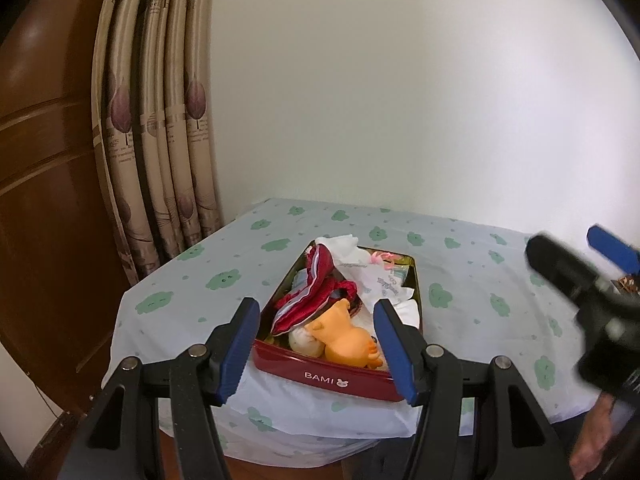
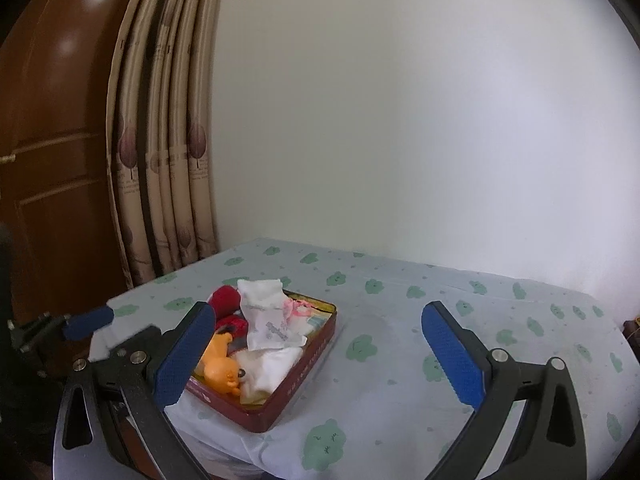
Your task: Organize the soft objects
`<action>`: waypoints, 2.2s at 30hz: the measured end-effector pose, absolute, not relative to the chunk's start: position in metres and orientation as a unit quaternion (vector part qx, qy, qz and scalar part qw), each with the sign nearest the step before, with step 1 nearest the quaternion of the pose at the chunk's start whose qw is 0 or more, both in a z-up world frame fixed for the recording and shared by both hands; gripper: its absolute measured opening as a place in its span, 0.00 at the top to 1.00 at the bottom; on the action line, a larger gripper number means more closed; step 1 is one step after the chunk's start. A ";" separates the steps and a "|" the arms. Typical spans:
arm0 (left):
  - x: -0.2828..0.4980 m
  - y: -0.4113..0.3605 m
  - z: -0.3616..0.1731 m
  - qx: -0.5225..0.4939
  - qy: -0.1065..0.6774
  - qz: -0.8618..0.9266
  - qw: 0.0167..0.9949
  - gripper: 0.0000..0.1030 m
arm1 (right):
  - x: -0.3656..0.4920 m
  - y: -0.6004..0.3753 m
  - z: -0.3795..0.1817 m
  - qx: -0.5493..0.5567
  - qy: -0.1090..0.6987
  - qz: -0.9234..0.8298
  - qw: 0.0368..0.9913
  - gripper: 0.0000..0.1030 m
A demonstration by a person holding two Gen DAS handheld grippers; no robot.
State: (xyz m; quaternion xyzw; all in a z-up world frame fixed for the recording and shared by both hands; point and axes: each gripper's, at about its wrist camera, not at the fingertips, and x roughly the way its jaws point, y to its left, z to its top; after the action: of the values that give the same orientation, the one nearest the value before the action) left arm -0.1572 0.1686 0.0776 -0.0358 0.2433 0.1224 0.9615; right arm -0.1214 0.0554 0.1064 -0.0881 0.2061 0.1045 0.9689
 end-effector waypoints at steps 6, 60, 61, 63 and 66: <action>-0.155 0.171 0.077 -0.041 0.246 0.129 0.960 0.41 | -0.121 0.052 0.102 -0.078 0.213 0.096 0.969 0.01; -0.147 0.185 0.066 -0.050 0.281 0.153 0.946 0.41 | -0.121 0.059 0.090 -0.076 0.246 0.121 0.959 0.01; -0.147 0.186 0.067 -0.052 0.281 0.153 0.946 0.41 | -0.122 0.060 0.090 -0.077 0.246 0.122 0.958 0.01; -0.147 0.187 0.067 -0.053 0.280 0.153 0.946 0.41 | -0.122 0.060 0.089 -0.078 0.247 0.122 0.958 0.01; -0.147 0.187 0.067 -0.052 0.281 0.153 0.946 0.41 | -0.122 0.060 0.089 -0.078 0.247 0.123 0.958 0.01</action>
State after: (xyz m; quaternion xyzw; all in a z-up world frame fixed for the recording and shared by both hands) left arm -0.1475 0.1868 0.0667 -0.0525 0.2811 0.1528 0.9460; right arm -0.1221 0.0605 0.0888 -0.0783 0.2470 0.1235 0.9579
